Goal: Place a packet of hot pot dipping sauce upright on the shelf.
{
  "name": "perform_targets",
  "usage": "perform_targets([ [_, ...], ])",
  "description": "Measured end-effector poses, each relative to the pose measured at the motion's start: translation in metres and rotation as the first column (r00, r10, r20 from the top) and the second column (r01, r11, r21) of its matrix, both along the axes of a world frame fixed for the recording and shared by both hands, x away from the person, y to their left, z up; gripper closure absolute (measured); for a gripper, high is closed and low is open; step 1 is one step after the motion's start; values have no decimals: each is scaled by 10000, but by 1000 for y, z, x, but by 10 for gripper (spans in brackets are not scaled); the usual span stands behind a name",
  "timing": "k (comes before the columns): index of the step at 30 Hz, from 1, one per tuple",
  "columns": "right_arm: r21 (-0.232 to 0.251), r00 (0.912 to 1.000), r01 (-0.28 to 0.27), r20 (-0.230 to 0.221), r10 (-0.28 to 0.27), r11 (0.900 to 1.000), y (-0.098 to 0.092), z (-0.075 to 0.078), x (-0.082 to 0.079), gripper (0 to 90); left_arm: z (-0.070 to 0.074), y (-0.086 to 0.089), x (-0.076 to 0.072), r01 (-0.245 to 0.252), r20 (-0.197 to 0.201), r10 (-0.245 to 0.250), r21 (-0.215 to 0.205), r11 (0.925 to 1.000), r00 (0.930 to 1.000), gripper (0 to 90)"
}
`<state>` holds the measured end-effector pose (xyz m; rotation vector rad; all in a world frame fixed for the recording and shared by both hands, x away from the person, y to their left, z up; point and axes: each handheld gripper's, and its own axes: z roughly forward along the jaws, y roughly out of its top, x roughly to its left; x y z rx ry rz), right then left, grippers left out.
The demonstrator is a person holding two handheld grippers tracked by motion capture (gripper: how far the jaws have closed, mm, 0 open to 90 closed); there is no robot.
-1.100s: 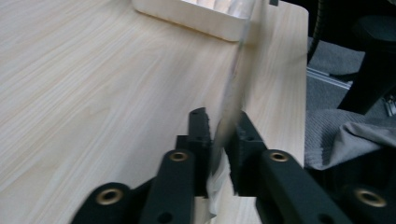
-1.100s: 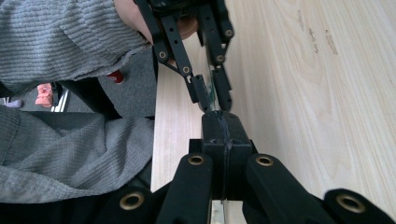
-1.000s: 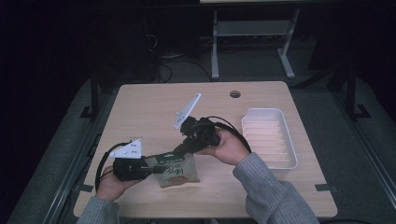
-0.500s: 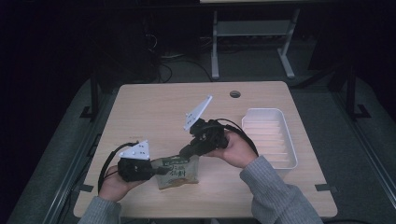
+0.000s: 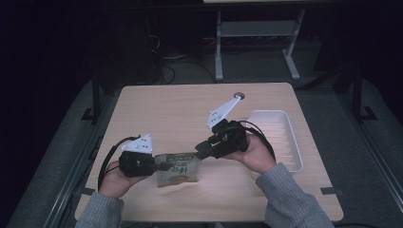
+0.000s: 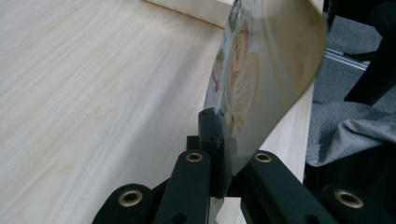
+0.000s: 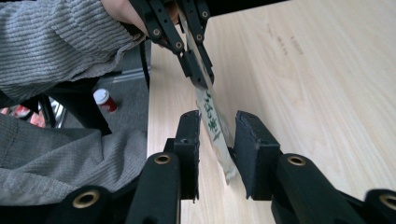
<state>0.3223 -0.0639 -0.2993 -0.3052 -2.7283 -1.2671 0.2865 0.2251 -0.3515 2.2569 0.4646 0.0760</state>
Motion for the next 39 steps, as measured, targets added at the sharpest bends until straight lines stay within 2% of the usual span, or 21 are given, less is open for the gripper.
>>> perform_targets([
  [5,400,9991,407,129,-412,9984,-21,5,0,667,8,1,10,-166,-60,167,77,9998,9998,899],
  [12,351,9977,639,194,-646,9973,-33,2,-4,604,15,-1,18,-218,-72,219,89,9997,9997,899],
  [15,95,9970,709,296,-712,9974,-35,-5,-8,544,18,-1,23,-284,-193,283,-53,9996,9994,899],
  [20,9,9961,767,444,-767,9971,-36,-13,-16,501,21,-1,30,-369,-316,364,-158,9992,9988,900],
  [30,-373,9959,743,537,-723,9965,-34,-33,-24,469,32,-6,43,-336,-385,324,-311,9990,9987,899],
  [39,-567,9933,1012,625,-976,9932,-37,-52,-32,447,34,-17,57,-217,-523,198,-344,9992,9984,899],
])
